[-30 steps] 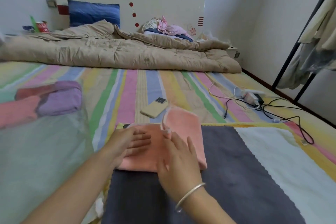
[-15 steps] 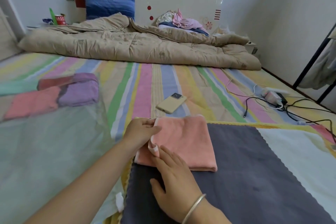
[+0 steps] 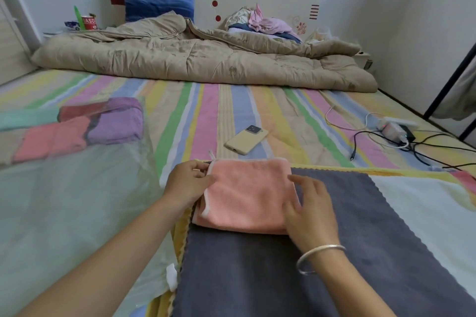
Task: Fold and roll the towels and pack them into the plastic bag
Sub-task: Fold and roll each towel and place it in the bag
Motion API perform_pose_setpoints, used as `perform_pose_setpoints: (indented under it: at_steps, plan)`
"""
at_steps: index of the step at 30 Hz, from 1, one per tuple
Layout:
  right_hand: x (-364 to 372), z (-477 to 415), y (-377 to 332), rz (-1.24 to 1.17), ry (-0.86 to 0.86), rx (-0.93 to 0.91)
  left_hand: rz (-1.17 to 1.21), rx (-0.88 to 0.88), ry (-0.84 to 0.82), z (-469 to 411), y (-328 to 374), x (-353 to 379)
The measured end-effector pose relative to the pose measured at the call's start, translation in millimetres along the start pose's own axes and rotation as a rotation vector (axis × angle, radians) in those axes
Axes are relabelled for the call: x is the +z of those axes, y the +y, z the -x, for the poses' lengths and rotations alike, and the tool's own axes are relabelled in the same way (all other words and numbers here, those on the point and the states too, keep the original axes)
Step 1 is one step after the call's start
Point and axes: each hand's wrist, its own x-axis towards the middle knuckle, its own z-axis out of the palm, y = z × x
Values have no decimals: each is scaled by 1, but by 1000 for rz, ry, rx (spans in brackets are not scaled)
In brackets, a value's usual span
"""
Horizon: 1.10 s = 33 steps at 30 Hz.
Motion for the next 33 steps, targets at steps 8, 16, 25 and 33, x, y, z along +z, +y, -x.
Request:
perform_pose_setpoints:
  at_steps: [8,16,25,33]
  plan:
    - [4,-41,11,-2,-191,107,-533,537,233,27,40,30]
    - [38,-46,13,502,-400,-99,-1068,540,-123,36,0,72]
    - [22,-40,22,182,-43,5,-1052,504,-74,33,-15,47]
    - [1,-41,15,-227,-291,437,-949,484,-95,31,-12,46]
